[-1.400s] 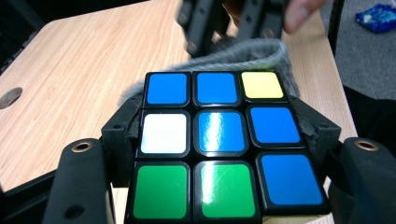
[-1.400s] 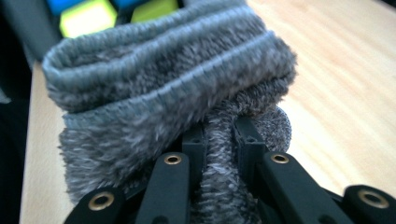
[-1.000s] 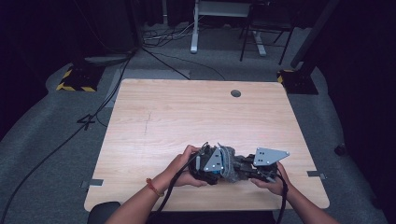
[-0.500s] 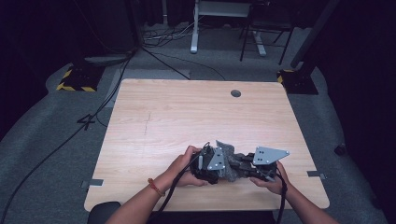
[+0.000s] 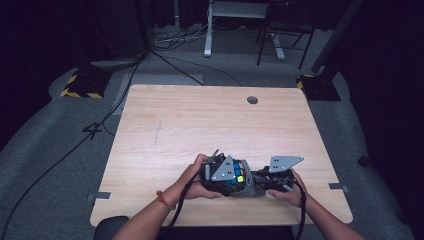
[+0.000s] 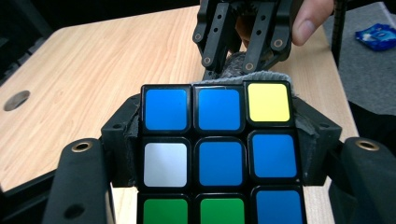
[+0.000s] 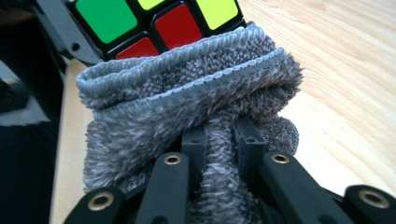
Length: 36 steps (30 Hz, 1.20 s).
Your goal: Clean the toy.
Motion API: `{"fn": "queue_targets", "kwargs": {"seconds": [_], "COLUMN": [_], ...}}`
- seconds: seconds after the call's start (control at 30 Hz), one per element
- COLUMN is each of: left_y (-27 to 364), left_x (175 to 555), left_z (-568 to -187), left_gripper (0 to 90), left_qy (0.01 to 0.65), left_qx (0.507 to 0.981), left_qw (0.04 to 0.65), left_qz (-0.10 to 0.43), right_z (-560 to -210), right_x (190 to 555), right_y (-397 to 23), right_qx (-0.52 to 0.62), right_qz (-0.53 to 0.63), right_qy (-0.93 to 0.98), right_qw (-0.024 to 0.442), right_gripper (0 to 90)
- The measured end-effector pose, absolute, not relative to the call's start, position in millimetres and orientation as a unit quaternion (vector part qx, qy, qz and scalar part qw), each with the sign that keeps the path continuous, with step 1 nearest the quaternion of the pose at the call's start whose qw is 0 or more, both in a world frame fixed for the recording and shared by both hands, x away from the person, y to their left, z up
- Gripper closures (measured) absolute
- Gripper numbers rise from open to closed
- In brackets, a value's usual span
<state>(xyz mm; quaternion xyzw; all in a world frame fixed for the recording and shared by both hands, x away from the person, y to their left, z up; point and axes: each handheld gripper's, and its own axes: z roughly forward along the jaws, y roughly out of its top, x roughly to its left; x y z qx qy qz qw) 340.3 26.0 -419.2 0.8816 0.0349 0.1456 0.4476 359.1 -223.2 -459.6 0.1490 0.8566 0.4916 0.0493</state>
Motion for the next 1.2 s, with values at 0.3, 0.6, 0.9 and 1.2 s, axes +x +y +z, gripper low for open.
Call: {"fn": "queue_targets", "kwargs": {"seconds": [0.3, 0.6, 0.9, 1.2], "left_y": [26.0, 15.3, 22.1, 24.9], "left_x": [344.6, 342.9, 344.2, 345.6], "left_z": [-423.6, -434.7, -426.8, -425.2], "left_gripper": [32.7, 33.6, 33.8, 33.8], "left_qy": [0.047, 0.044, 0.05, 0.053], "left_qx": [0.894, 0.911, 0.9, 0.901], "left_qw": [0.419, 0.37, 0.403, 0.401], "left_qz": [0.15, 0.177, 0.161, 0.161], "right_z": [-453.8, -441.6, -456.9, -460.0], "right_x": [361.1, 352.2, 360.6, 360.6], "right_y": [-233.0, -231.1, -226.3, -225.3], "right_qx": [0.161, 0.147, 0.165, 0.159], "right_qz": [0.532, 0.534, 0.471, 0.464], "right_qy": [0.831, 0.83, 0.863, 0.869], "right_qw": [0.033, 0.06, 0.081, 0.063], "right_gripper": [78.8, 78.8, 78.8, 78.8]}}
